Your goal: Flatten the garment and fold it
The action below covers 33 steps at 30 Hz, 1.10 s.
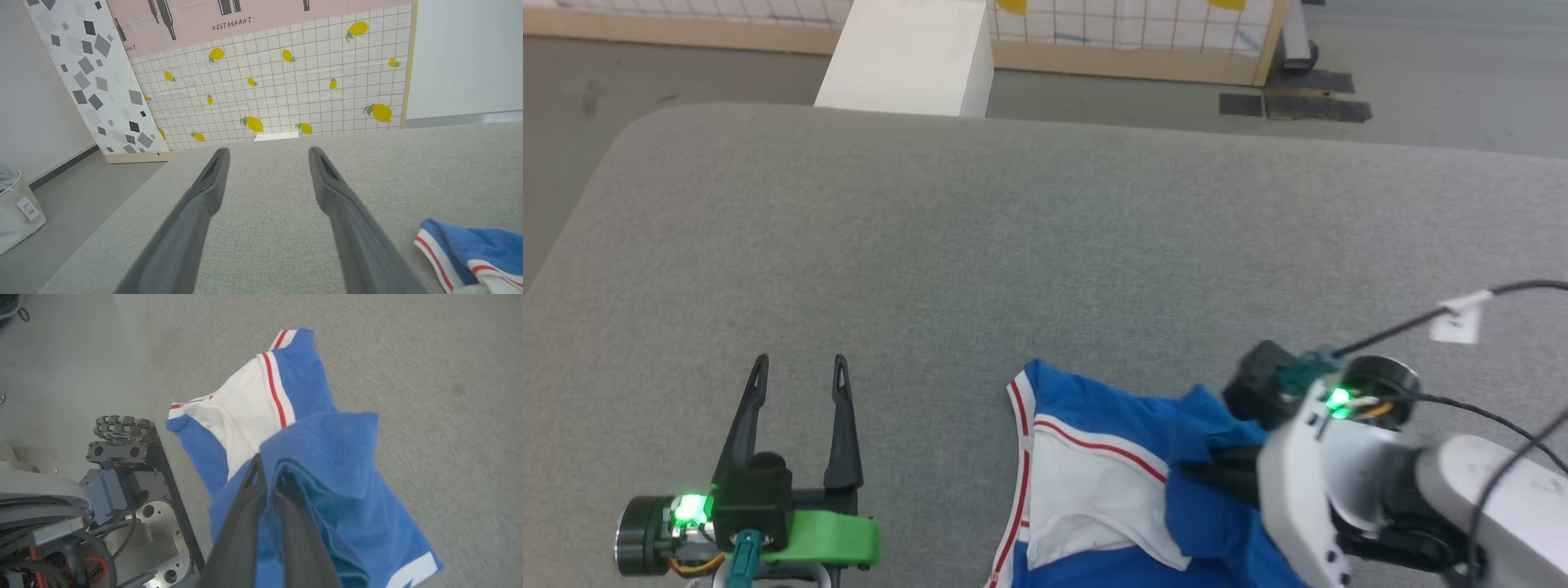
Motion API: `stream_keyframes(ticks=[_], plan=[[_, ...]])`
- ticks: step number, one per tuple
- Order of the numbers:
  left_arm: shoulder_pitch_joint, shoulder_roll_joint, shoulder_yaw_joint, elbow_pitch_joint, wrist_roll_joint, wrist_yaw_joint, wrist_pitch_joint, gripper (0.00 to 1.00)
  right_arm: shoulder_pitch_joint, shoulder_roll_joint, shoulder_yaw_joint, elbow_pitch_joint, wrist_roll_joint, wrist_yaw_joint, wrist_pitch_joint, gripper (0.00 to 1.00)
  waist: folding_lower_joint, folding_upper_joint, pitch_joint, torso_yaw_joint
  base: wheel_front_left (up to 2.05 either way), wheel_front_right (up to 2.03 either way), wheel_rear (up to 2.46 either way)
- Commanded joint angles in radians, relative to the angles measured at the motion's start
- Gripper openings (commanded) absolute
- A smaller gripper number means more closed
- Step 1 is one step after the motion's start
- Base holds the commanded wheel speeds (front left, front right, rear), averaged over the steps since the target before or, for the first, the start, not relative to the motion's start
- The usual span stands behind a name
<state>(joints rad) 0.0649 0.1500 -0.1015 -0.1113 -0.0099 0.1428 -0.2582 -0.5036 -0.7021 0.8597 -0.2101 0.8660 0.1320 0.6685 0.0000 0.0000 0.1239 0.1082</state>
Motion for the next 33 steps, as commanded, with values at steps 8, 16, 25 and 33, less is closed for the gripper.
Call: stream_keyframes(ticks=[8, 16, 25, 33], plan=[[-0.059, -0.012, -0.008, 0.017, 0.004, -0.001, -0.004, 1.00, -0.218, 0.138, 0.206, 0.203, 0.001, -0.001, -0.033, 0.00, 0.0000, 0.0000, 0.061, 0.049, 0.00, 0.00, 0.00], [-0.100, -0.028, -0.030, 0.030, 0.005, -0.005, -0.004, 1.00, -0.295, 0.241, 0.351, 0.450, 0.051, -0.001, -0.081, 0.00, 0.0000, 0.0000, 0.092, 0.081, 0.00, 0.00, 0.00], [-0.106, -0.024, -0.015, 0.042, 0.002, -0.003, -0.004, 1.00, -0.318, 0.243, 0.411, 0.515, 0.079, -0.001, -0.165, 0.41, 0.0000, 0.0000, 0.090, 0.066, 0.00, 0.00, 0.00], [-0.081, -0.001, -0.002, 0.041, 0.007, -0.001, -0.004, 1.00, -0.370, 0.172, 0.380, 0.397, 0.068, -0.001, -0.389, 1.00, 0.0000, 0.0000, 0.029, 0.004, 0.00, 0.00, 0.00]])
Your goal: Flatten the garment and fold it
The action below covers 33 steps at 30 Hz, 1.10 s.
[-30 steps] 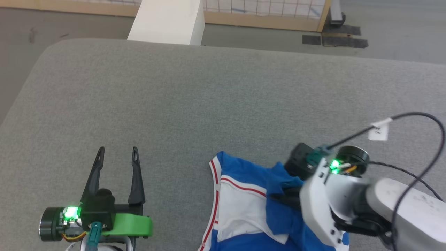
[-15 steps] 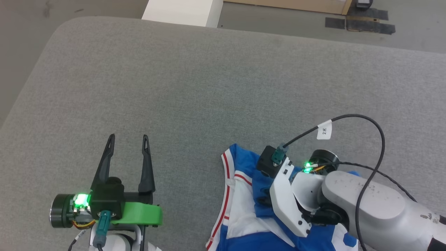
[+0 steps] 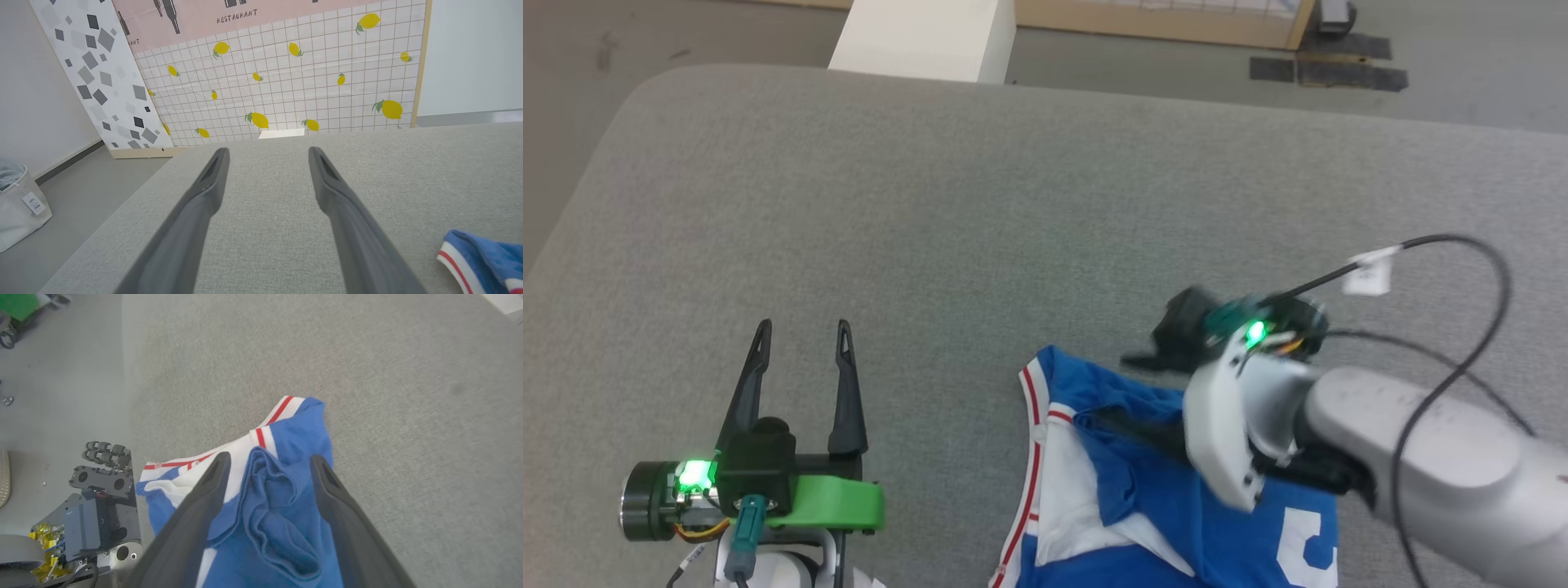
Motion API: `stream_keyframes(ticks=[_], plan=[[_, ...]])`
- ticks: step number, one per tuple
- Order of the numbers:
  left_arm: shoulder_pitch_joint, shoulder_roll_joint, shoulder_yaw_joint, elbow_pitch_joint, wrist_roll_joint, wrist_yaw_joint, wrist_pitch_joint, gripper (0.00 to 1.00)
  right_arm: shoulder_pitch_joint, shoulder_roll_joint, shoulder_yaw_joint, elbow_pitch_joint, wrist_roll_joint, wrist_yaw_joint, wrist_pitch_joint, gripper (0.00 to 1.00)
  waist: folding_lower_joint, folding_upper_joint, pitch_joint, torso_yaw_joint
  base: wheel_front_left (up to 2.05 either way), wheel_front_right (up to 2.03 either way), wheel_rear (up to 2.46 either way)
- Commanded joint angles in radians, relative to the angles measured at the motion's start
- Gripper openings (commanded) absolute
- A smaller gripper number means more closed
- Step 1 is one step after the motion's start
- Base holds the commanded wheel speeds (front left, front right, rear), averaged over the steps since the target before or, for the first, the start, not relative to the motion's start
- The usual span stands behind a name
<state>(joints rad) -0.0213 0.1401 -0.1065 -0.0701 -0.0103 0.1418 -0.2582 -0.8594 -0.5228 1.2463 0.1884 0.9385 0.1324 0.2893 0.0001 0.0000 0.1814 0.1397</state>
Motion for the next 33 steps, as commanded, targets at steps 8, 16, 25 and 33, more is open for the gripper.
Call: stream_keyframes(ticks=[8, 16, 25, 33], plan=[[0.041, 0.033, 0.016, -0.008, 0.008, 0.004, -0.004, 1.00, 0.035, -0.072, -0.270, 0.063, -0.151, -0.002, -0.333, 1.00, -0.0001, 0.0000, -0.091, -0.096, 0.00, 0.00, 0.00], [0.073, 0.041, 0.028, -0.020, 0.001, 0.010, -0.004, 1.00, 0.214, 0.024, -0.706, 0.180, -0.406, -0.002, -0.537, 1.00, -0.0001, 0.0000, -0.136, -0.155, 0.00, 0.00, 0.00], [0.086, 0.023, 0.059, -0.030, -0.036, -0.016, -0.004, 1.00, 0.507, 0.247, -1.157, -0.036, -0.668, -0.002, -0.551, 1.00, -0.0001, 0.0000, -0.154, -0.177, 0.00, 0.00, 0.00], [0.098, -0.011, 0.086, -0.015, -0.052, -0.065, -0.004, 1.00, 0.738, 0.376, -1.243, -0.159, -0.754, -0.002, -0.551, 1.00, -0.0001, 0.0000, -0.160, -0.164, 0.00, 0.00, 0.00]])
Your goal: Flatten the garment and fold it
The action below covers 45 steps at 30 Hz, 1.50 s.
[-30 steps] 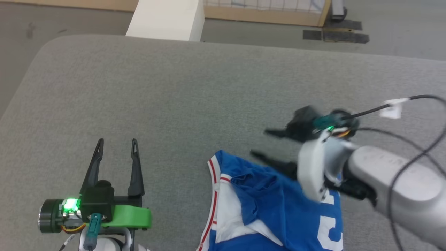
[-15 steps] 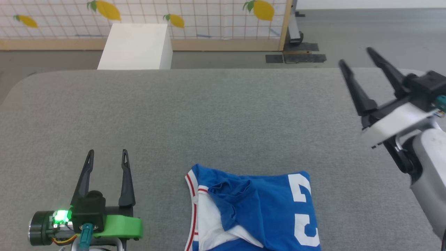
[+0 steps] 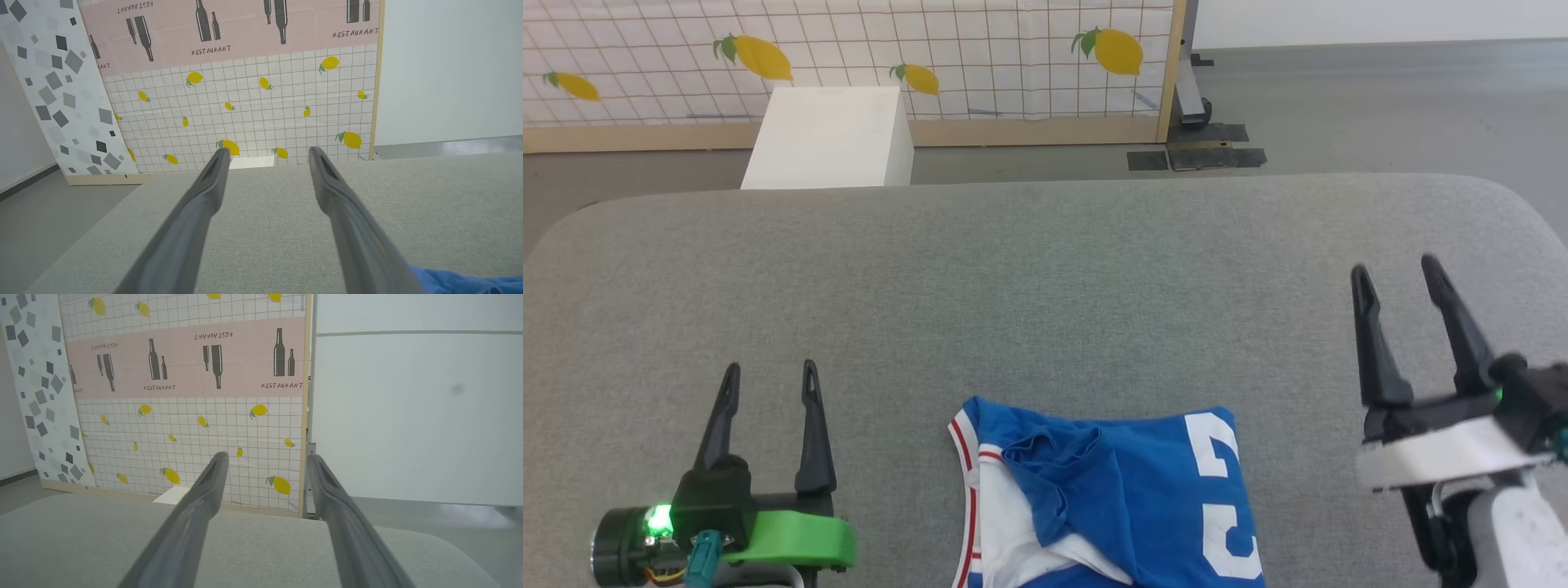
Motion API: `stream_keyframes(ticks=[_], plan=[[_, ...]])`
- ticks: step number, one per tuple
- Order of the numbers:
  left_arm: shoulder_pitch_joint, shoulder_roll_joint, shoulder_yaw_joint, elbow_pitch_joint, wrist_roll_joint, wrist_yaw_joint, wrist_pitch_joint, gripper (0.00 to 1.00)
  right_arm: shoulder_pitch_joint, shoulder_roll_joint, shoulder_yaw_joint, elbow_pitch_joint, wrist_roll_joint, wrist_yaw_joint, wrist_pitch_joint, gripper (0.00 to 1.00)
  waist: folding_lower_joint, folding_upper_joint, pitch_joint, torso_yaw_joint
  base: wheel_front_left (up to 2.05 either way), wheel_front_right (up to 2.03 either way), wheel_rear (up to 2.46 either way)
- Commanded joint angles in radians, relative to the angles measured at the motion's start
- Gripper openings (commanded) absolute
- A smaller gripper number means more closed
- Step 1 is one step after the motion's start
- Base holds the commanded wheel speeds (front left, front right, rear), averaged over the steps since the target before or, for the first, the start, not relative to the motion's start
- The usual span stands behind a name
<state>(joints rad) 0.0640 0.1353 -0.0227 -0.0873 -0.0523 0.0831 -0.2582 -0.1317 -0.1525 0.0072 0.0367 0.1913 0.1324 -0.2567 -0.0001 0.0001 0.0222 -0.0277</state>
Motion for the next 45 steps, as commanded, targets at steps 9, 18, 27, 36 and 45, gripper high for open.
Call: stream_keyframes(ticks=[9, 18, 27, 36, 45], plan=[[0.013, -0.051, 0.036, 0.003, -0.019, -0.063, -0.004, 1.00, 0.166, 0.081, -0.068, -0.069, -0.057, -0.002, -0.005, 1.00, 0.0001, -0.0001, -0.002, 0.023, 0.00, 0.00, 0.00], [0.022, -0.069, 0.047, 0.013, -0.013, -0.096, -0.004, 1.00, 0.243, 0.101, -0.074, -0.081, -0.070, -0.002, -0.005, 1.00, 0.0001, -0.0001, -0.019, 0.030, 0.00, 0.00, 0.00], [0.025, -0.078, 0.061, 0.023, -0.009, -0.118, -0.004, 1.00, 0.269, 0.102, -0.065, -0.087, -0.045, -0.002, -0.005, 1.00, 0.0001, -0.0001, -0.024, 0.033, 0.00, 0.00, 0.00], [0.026, -0.082, 0.068, 0.030, -0.005, -0.126, -0.004, 1.00, 0.268, 0.102, -0.065, -0.088, -0.041, -0.002, -0.005, 1.00, 0.0001, -0.0001, -0.025, 0.033, 0.00, 0.00, 0.00], [0.031, -0.084, 0.072, 0.033, -0.002, -0.126, -0.004, 1.00, 0.267, 0.102, -0.064, -0.087, -0.041, -0.002, -0.005, 1.00, 0.0001, -0.0001, -0.030, 0.030, 0.00, 0.00, 0.00]])
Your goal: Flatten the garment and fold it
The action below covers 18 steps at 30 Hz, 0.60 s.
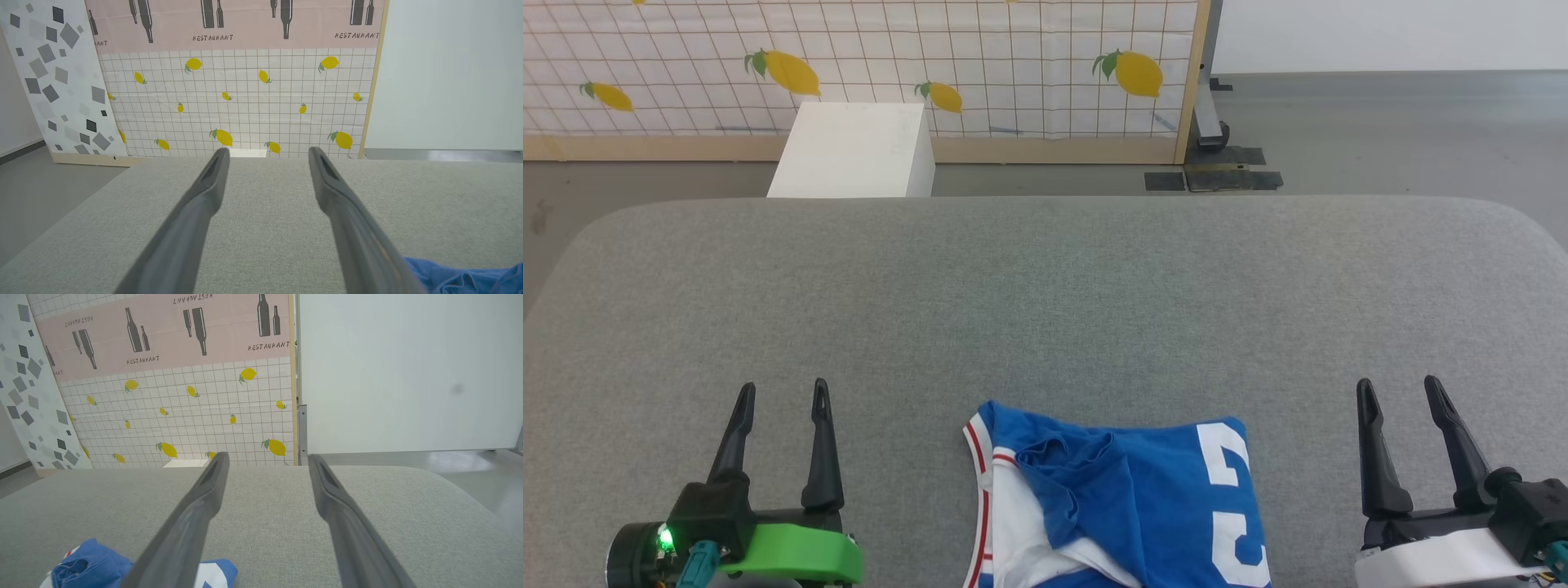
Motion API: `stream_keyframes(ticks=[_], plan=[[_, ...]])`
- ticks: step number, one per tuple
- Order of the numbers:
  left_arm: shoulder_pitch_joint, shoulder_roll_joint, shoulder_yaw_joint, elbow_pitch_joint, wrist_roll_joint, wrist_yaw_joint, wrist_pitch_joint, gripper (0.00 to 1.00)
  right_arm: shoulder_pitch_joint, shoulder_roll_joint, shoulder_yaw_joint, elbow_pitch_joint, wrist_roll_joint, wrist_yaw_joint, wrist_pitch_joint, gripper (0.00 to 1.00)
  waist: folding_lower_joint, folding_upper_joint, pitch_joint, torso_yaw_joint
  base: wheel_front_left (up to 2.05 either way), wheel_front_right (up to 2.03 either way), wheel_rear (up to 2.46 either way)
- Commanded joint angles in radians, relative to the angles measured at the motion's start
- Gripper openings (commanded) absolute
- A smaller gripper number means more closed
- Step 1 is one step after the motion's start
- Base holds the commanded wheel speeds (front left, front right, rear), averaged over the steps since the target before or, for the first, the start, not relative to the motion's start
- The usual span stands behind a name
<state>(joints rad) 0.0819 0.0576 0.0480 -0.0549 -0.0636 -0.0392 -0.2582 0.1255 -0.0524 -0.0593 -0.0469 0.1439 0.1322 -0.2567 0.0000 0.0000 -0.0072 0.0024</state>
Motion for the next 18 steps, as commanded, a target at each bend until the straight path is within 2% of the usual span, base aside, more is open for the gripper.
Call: stream_keyframes(ticks=[1, 7, 10, 14, 18], plan=[[0.013, -0.006, 0.002, 0.001, 0.009, -0.004, -0.004, 1.00, 0.009, 0.002, 0.002, -0.004, 0.007, -0.002, -0.005, 1.00, 0.0000, 0.0000, 0.000, -0.001, 0.00, 0.00, 0.00], [0.010, -0.007, 0.003, 0.004, 0.010, -0.003, -0.004, 1.00, -0.063, 0.002, -0.005, -0.050, 0.030, -0.002, -0.005, 1.00, 0.0000, 0.0000, 0.004, -0.005, 0.00, 0.00, 0.00], [0.008, -0.007, 0.004, 0.006, 0.011, -0.002, -0.004, 1.00, -0.139, -0.008, -0.006, -0.088, 0.000, -0.002, -0.005, 1.00, 0.0000, 0.0000, 0.005, -0.010, 0.00, 0.00, 0.00], [0.006, -0.007, 0.003, 0.009, 0.013, -0.002, -0.004, 1.00, -0.259, -0.069, 0.012, -0.101, 0.014, -0.002, 0.054, 1.00, 0.0000, 0.0000, 0.007, -0.009, 0.00, 0.00, 0.00], [0.000, -0.007, -0.007, 0.006, 0.010, 0.004, -0.004, 1.00, -0.364, -0.158, 0.065, -0.087, 0.069, -0.002, 0.211, 1.00, 0.0000, 0.0000, 0.015, 0.000, 0.00, 0.00, 0.00]])
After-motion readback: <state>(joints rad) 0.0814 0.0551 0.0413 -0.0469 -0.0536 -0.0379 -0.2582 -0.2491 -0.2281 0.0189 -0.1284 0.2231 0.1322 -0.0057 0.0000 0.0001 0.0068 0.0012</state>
